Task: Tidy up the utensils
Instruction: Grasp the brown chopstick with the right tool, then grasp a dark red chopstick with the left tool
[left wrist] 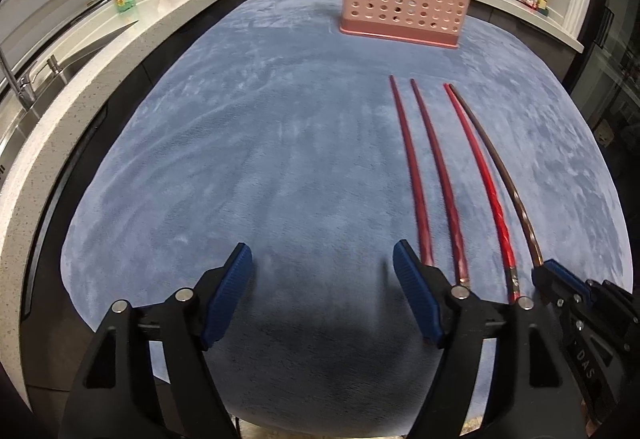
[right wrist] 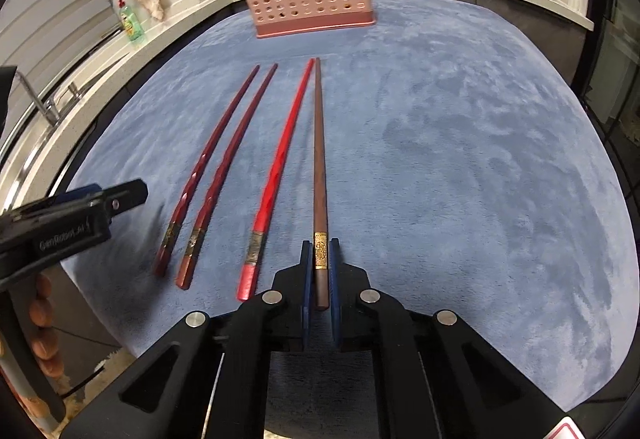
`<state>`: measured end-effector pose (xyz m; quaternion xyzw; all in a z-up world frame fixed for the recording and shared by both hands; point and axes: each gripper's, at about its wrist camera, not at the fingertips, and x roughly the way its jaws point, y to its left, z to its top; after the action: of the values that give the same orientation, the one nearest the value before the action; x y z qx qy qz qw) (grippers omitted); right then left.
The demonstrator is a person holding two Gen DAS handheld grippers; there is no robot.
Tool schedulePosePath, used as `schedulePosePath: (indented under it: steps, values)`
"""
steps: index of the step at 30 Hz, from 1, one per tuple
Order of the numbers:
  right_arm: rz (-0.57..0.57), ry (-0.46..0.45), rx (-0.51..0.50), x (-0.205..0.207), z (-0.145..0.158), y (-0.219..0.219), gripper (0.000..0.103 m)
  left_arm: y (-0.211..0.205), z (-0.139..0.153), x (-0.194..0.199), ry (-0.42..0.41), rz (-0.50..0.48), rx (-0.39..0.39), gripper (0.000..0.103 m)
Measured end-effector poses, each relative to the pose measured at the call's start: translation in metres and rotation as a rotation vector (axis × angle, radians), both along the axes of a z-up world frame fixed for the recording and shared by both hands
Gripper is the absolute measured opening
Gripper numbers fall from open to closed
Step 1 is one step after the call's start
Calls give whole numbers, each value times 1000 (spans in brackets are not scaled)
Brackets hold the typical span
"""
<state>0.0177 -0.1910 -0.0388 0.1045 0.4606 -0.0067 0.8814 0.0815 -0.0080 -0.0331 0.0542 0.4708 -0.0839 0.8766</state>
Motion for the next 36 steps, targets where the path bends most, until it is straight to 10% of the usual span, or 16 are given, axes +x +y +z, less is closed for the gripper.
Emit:
schedulePosePath:
  steps: [26, 36]
  values:
    - [-28, 0, 27, -3, -1, -10, 7, -28, -23, -16, 48, -90, 22, 69]
    - [-27, 1, 28, -3, -1, -10, 7, -36, -18, -23, 55, -150, 3, 24]
